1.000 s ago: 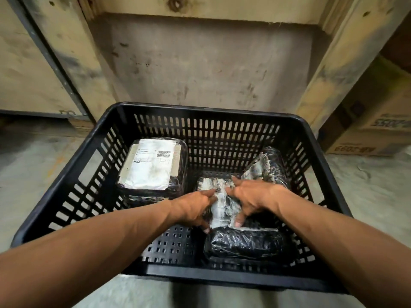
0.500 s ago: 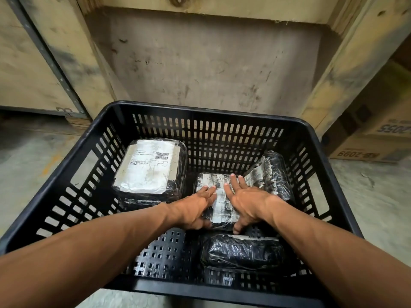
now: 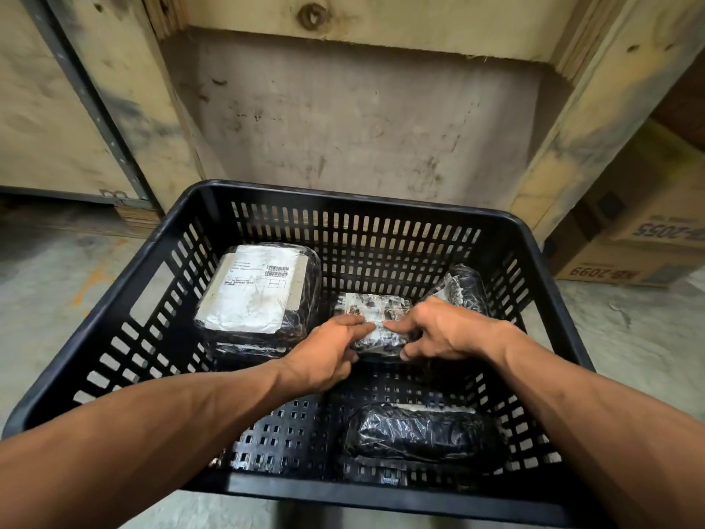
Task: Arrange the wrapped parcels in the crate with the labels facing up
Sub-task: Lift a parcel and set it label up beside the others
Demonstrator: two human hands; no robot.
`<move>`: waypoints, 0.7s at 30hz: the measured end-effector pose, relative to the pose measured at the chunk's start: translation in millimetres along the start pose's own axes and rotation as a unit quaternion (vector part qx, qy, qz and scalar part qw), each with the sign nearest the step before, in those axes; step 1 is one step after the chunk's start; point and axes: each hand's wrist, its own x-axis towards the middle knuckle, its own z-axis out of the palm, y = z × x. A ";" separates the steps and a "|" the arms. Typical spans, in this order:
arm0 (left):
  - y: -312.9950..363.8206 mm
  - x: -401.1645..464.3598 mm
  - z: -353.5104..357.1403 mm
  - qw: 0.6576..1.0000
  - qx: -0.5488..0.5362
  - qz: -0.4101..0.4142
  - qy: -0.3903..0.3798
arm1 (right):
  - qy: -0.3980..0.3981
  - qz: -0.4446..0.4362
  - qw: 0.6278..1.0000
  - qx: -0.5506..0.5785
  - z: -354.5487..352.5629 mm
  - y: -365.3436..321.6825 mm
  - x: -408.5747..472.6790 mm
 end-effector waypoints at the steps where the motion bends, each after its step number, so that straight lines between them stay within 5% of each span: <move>1: 1.5 1.4 -2.3 1.000 0.011 0.019 0.019 | 0.014 -0.013 1.000 -0.001 -2.7 -2.3 -2.9; 13: 46.0 5.3 -76.6 0.956 -0.226 -0.069 0.172 | 0.272 -0.063 0.958 0.062 -50.6 -44.1 -54.9; 21: 50.7 10.2 -115.1 0.924 -0.334 -0.032 0.183 | 0.280 -0.155 0.928 0.189 -44.5 -48.0 -47.7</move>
